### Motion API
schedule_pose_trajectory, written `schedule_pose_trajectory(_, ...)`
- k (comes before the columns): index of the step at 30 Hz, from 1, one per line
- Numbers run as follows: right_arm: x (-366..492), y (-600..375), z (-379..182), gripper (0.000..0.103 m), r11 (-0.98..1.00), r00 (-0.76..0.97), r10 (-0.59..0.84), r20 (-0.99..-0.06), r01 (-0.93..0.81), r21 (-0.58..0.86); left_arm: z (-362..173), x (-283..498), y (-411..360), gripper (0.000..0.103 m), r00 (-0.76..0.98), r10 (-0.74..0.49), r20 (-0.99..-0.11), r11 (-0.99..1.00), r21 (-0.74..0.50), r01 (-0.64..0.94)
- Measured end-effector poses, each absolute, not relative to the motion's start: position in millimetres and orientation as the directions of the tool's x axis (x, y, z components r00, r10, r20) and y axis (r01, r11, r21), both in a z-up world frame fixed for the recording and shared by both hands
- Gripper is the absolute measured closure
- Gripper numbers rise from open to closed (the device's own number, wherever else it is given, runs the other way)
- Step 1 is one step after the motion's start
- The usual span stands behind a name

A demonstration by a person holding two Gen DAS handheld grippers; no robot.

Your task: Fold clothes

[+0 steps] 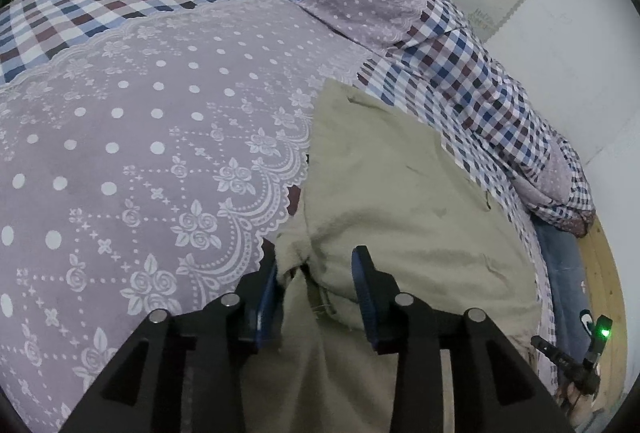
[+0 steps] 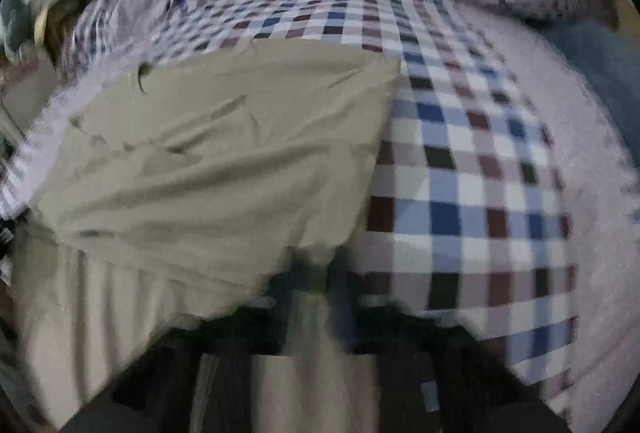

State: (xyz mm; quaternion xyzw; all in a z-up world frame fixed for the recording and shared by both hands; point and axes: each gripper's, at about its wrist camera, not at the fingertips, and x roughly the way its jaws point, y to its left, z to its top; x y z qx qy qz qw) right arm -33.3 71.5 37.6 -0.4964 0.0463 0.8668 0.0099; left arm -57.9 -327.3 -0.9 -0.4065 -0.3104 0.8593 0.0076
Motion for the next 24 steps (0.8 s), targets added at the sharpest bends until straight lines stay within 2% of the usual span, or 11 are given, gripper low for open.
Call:
schedule_pose_trajectory(2,-26,74,45,0.1,-0.996,-0.518,-0.023,-0.855,-0.058,0.062,0,-57,-329,0.065,-0.667,0.272,-0.694,-0.802,-0.547,0.242)
schedule_pose_trajectory(4,-16,81,55,0.101,-0.996,-0.53,-0.03,-0.847,-0.06,0.072,-1,-58,-328,0.07,-0.655,0.264,-0.708,-0.813,-0.528,0.244)
schedule_pose_trajectory(9,-13,87,29,0.098,-0.997,-0.391,-0.01,-0.92,-0.067,0.039,-5,-56,-329,0.071,-0.648,0.264,-0.715,-0.814,-0.525,0.247)
schedule_pose_trajectory(13,-8,93,47,0.094,-0.988,-0.386,0.093,-0.918,-0.149,-0.037,-6,-56,-331,0.071,-0.646,0.267,-0.715,-0.813,-0.527,0.247)
schedule_pose_trajectory(14,-7,93,56,0.091,-0.984,-0.396,0.122,-0.91,-0.168,-0.059,-6,-56,-330,0.071,-0.646,0.267,-0.715,-0.815,-0.526,0.245)
schedule_pose_trajectory(16,-9,88,76,0.069,-0.981,-0.439,0.142,-0.887,-0.179,-0.068,-6,-56,-330,0.071,-0.645,0.268,-0.716,-0.818,-0.522,0.24)
schedule_pose_trajectory(18,-22,67,98,0.06,-0.993,-0.511,0.063,-0.857,-0.115,-0.004,-6,-56,-330,0.071,-0.644,0.267,-0.717,-0.821,-0.519,0.237)
schedule_pose_trajectory(21,-54,16,122,0.059,-0.996,-0.576,-0.082,-0.813,0.024,0.084,-6,-56,-331,0.075,-0.642,0.265,-0.72,-0.825,-0.513,0.235)
schedule_pose_trajectory(24,-99,-59,131,0.059,-0.97,-0.571,-0.231,-0.788,0.197,0.141,-7,-55,-332,0.08,-0.644,0.268,-0.716,-0.819,-0.521,0.238)
